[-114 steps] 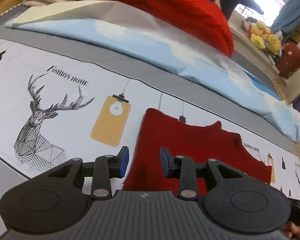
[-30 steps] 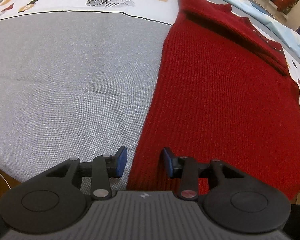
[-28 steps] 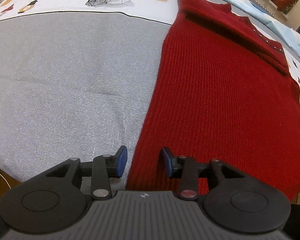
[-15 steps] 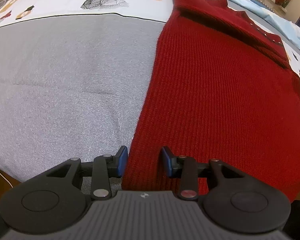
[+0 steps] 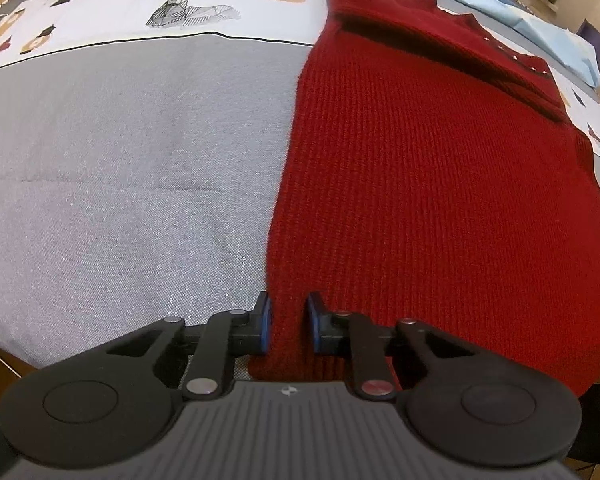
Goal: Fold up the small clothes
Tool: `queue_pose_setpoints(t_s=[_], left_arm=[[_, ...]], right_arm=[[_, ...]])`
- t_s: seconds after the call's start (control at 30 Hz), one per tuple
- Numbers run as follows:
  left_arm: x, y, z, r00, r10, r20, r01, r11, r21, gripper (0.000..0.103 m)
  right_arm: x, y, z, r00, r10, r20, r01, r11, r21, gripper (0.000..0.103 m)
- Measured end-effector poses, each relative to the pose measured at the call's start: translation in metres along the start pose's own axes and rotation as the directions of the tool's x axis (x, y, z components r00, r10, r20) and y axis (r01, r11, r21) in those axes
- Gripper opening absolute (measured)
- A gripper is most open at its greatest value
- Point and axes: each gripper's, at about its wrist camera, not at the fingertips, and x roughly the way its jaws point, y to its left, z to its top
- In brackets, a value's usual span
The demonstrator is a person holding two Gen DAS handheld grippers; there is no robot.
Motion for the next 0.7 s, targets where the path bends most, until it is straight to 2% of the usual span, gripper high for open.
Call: queue_pose_setpoints(t_s=[0.07,0.1,0.13,0.3,0.4,0.7], left_arm=[[0.0,0.0,0.0,1.0,-0.003,-0.003,0.003,1.0,-0.005,0.02],[0.001,0.0,0.0,1.0,-0.004,-0.004,0.004,1.0,-0.005,0.021],[0.001,0.0,0.0,1.0,-0.003,-0.003,0.003,1.0,-0.004,0.021],[0.002,0.0,0.0,1.0,-0.002,-0.002,0.002,1.0,0.004,0.021],[0.002,-0.001,0.0,1.0,-0.004,-0.005,0.004,1.0,0.013,0.021],[0.003,-0.001,-0.004,1.0,-0.027,-0.013,0.027,0.999,0.019,0.021]], right_arm=[[0.004,0.0,0.001,1.0,-0.016,-0.011,0.016,1.0,0.008,0.026],[0.004,-0.002,-0.001,0.999,-0.031,-0.02,0.032,0.999,0.012,0.034],[0.004,-0.003,-0.003,0.999,-0.041,-0.031,0.042,0.999,0.012,0.036],[0.004,0.003,-0.005,0.998,-0.052,-0.029,0.052,0.998,-0.024,0.037],[0.003,0.004,-0.007,0.999,-0.033,-0.03,0.033,0.999,-0.025,0.022],[0.002,0.005,-0.009,0.999,-0.022,-0.024,0.021,0.999,-0.032,0.021]])
